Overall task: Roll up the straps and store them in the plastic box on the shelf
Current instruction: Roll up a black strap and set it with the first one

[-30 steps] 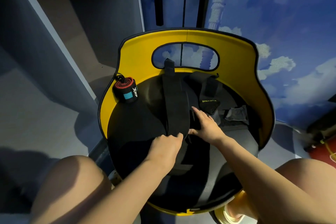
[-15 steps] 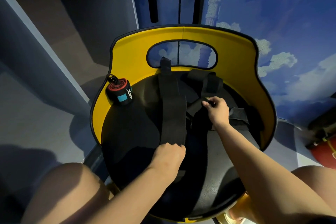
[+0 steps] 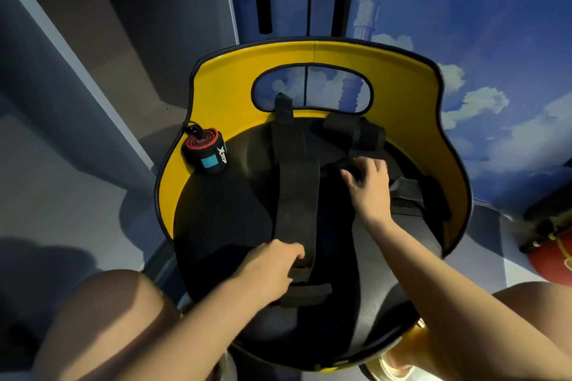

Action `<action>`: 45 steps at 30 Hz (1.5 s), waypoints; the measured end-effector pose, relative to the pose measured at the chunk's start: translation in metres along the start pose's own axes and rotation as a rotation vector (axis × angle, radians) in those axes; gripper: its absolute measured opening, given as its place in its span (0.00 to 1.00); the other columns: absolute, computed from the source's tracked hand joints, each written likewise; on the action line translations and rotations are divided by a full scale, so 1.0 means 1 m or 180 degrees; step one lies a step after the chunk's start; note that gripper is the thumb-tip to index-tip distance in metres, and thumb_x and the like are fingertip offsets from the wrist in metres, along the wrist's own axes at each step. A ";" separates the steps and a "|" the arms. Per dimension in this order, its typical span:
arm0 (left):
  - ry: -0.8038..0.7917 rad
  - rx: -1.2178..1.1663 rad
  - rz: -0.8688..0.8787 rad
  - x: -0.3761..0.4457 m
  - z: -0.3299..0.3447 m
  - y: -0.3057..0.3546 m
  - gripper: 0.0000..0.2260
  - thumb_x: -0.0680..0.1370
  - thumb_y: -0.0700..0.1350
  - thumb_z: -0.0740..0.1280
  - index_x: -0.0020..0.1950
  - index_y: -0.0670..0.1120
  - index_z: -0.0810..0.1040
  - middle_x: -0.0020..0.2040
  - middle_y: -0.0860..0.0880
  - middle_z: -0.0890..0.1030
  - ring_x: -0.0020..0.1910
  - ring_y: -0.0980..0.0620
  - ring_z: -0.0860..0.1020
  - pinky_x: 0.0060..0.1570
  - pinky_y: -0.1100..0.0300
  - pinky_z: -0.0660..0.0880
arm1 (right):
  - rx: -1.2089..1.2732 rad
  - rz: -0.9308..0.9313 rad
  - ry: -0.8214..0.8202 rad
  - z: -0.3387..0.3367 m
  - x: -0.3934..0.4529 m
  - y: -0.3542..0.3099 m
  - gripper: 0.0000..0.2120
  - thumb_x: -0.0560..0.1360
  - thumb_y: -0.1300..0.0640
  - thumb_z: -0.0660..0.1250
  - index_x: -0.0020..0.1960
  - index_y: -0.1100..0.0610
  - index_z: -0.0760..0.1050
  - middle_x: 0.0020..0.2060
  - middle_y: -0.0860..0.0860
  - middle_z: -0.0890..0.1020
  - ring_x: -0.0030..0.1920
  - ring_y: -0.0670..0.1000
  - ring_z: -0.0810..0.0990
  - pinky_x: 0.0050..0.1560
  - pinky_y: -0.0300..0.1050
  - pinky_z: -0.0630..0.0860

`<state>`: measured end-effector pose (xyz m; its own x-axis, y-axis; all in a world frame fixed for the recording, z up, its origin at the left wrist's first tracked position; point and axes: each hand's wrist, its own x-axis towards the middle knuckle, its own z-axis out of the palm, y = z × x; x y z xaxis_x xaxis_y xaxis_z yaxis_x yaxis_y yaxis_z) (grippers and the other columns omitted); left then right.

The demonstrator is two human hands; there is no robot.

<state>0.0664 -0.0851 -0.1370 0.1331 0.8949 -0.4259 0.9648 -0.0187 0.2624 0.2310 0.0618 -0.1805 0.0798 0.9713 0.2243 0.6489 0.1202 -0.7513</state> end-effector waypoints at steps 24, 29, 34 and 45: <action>-0.0048 0.0240 0.0414 -0.037 0.035 0.013 0.16 0.82 0.52 0.55 0.68 0.54 0.71 0.63 0.51 0.73 0.61 0.47 0.73 0.56 0.54 0.69 | 0.0171 0.1618 -0.2644 -0.046 -0.143 -0.011 0.09 0.76 0.54 0.66 0.50 0.60 0.75 0.40 0.55 0.82 0.35 0.51 0.82 0.38 0.42 0.79; -0.0025 -0.0084 0.0434 -0.049 0.045 0.003 0.17 0.79 0.55 0.59 0.68 0.55 0.72 0.62 0.53 0.72 0.63 0.50 0.70 0.57 0.55 0.68 | -0.0136 0.1233 -0.2188 -0.039 -0.155 -0.006 0.11 0.73 0.58 0.70 0.54 0.59 0.77 0.45 0.54 0.81 0.44 0.51 0.79 0.35 0.30 0.72; 0.0127 -0.0010 0.0410 -0.053 0.053 -0.002 0.17 0.77 0.51 0.65 0.66 0.56 0.72 0.59 0.53 0.72 0.61 0.51 0.71 0.56 0.55 0.70 | -0.0070 0.1102 -0.1911 -0.035 -0.166 -0.004 0.09 0.71 0.59 0.72 0.50 0.58 0.78 0.48 0.57 0.83 0.43 0.52 0.81 0.42 0.39 0.77; 0.0674 0.0043 0.0378 -0.061 0.072 0.003 0.13 0.78 0.52 0.64 0.62 0.53 0.73 0.57 0.53 0.72 0.61 0.51 0.70 0.54 0.55 0.69 | -0.0444 -0.0166 -0.1797 -0.048 -0.179 -0.008 0.11 0.73 0.56 0.71 0.54 0.58 0.79 0.47 0.53 0.82 0.48 0.52 0.79 0.45 0.33 0.71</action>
<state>0.0779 -0.1723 -0.1727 0.1965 0.9596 -0.2014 0.9483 -0.1338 0.2877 0.2482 -0.1234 -0.1847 -0.3459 0.9285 -0.1354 0.7376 0.1798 -0.6508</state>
